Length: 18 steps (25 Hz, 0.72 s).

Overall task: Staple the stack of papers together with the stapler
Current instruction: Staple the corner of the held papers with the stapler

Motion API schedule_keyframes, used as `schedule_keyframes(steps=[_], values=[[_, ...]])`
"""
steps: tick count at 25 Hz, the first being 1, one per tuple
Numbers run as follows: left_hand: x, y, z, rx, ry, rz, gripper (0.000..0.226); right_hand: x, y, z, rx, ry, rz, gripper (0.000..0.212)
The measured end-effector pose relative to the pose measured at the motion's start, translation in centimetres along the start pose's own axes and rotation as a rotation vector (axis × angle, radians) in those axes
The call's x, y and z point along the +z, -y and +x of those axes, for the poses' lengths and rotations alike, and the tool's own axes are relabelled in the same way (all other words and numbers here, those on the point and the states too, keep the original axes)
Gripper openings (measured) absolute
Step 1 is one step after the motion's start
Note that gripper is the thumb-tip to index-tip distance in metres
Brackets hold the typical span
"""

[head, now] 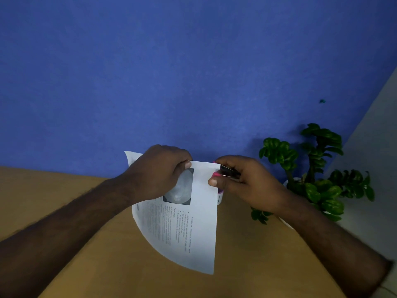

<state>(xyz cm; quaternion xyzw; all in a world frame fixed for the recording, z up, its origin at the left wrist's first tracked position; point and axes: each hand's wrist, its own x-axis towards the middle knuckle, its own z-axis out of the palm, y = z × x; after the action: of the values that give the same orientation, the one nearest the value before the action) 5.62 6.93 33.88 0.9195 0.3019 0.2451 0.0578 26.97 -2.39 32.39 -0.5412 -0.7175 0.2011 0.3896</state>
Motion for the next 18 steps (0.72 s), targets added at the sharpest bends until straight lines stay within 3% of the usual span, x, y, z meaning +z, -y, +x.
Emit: schedule_keyframes(steps=[5,10,15,18], values=[[0.5,0.4,-0.1,0.105,-0.118,-0.035,0.044,-0.3,1.0,0.3,0.006,0.042,-0.044,0.054],[-0.4,-0.3,-0.2,0.125,-0.072,0.023,0.027,-0.6,1.2,0.5,0.015,0.036,-0.085,0.04],[-0.8,-0.9,-0.5,0.075,-0.033,0.004,0.042,-0.3,1.2,0.4,-0.07,-0.022,-0.167,0.055],[-0.3,-0.7,-0.7,0.093,-0.025,-0.026,0.039,0.1,0.9,0.2,-0.125,-0.078,-0.251,0.057]])
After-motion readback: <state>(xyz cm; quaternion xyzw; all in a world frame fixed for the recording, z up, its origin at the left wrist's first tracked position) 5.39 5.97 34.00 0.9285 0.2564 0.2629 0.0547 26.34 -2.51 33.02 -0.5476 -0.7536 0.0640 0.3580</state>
